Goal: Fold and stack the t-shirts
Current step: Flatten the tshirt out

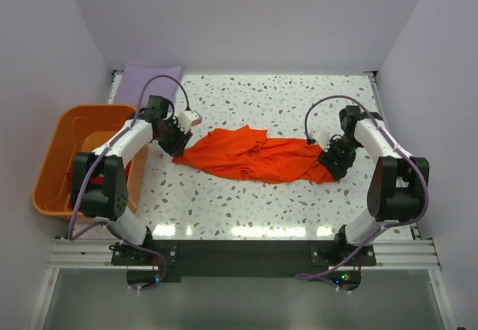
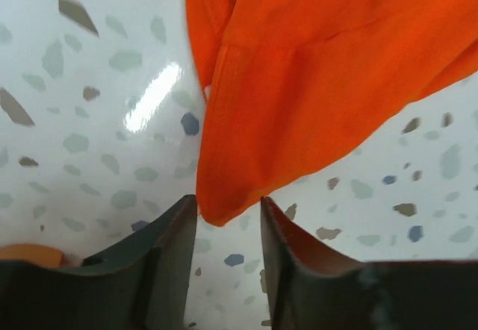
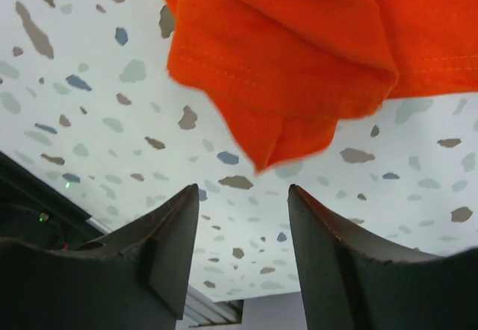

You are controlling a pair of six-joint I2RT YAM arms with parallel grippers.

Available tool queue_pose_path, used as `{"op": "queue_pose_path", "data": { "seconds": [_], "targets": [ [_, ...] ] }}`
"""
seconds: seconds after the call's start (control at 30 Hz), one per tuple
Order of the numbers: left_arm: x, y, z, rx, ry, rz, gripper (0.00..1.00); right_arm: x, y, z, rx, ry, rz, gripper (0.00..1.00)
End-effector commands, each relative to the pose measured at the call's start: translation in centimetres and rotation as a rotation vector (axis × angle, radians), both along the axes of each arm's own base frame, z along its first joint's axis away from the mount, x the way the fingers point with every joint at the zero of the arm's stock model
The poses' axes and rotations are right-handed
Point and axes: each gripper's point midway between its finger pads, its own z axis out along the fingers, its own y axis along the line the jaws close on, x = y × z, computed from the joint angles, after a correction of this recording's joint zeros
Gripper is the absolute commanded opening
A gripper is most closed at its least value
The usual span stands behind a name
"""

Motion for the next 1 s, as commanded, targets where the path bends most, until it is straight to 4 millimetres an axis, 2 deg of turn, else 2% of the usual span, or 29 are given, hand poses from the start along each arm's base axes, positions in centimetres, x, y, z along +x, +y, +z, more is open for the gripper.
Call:
{"op": "queue_pose_path", "data": {
  "seconds": [0.0,0.03,0.07,0.1,0.13,0.17,0.2,0.23,0.27,0.3,0.33,0.37,0.4,0.43,0.5,0.57,0.73,0.97],
  "targets": [
    [3.7,-6.2,9.2,-0.236,-0.232,-0.190,0.46,-0.7,1.4,3.5,0.095,-0.029,0.032,0.60],
    [3.9,-7.5,10.0,-0.259,-0.239,-0.226,0.48,-0.2,1.7,4.4,0.111,-0.052,0.029,0.61],
    [3.9,-9.9,9.5,-0.296,-0.207,-0.287,0.50,-0.7,2.0,4.8,0.132,-0.032,0.018,0.61],
    [5.0,-11.5,11.0,-0.320,-0.236,-0.322,0.51,-0.6,2.5,5.3,0.167,-0.031,0.009,0.61],
    [5.4,-12.7,11.2,-0.345,-0.225,-0.347,0.51,-0.1,2.8,5.9,0.189,-0.035,-0.001,0.62],
    [5.4,-14.7,9.6,-0.389,-0.157,-0.376,0.52,-0.5,3.1,6.2,0.209,-0.007,-0.016,0.62],
    [6.8,-16.0,10.9,-0.422,-0.184,-0.390,0.52,-0.3,3.2,6.3,0.223,-0.002,-0.033,0.62],
    [7.6,-17.1,11.0,-0.460,-0.174,-0.388,0.53,0.1,3.5,6.6,0.245,-0.010,-0.049,0.62],
    [8.3,-18.0,8.9,-0.484,-0.121,-0.393,0.53,0.1,3.6,6.5,0.252,0.007,-0.076,0.62],
    [9.3,-19.5,10.4,-0.547,-0.144,-0.434,0.54,0.2,3.7,6.5,0.258,0.013,-0.089,0.62],
    [9.9,-20.1,10.2,-0.574,-0.132,-0.444,0.54,0.5,3.7,6.8,0.267,0.007,-0.099,0.62],
    [10.1,-21.1,8.5,-0.618,-0.081,-0.465,0.55,0.5,3.8,6.7,0.274,0.017,-0.121,0.62],
    [10.9,-21.6,9.2,-0.642,-0.100,-0.486,0.56,0.6,3.8,6.8,0.280,0.018,-0.134,0.62],
    [11.2,-22.1,7.9,-0.658,-0.078,-0.497,0.56,0.8,3.8,7.0,0.288,0.014,-0.151,0.63],
    [11.7,-22.9,7.9,-0.699,-0.089,-0.528,0.57,1.0,3.7,7.2,0.294,0.011,-0.170,0.66],
    [11.9,-23.3,7.0,-0.719,-0.077,-0.534,0.59,1.0,3.7,7.3,0.299,0.012,-0.184,0.75],
    [12.3,-24.0,5.1,-0.734,-0.060,-0.533,0.61,1.0,3.3,7.5,0.298,0.017,-0.203,0.76],
    [12.1,-24.6,3.5,-0.774,-0.008,-0.530,0.63,1.2,2.4,7.3,0.262,0.008,-0.205,0.76]
  ]
}}
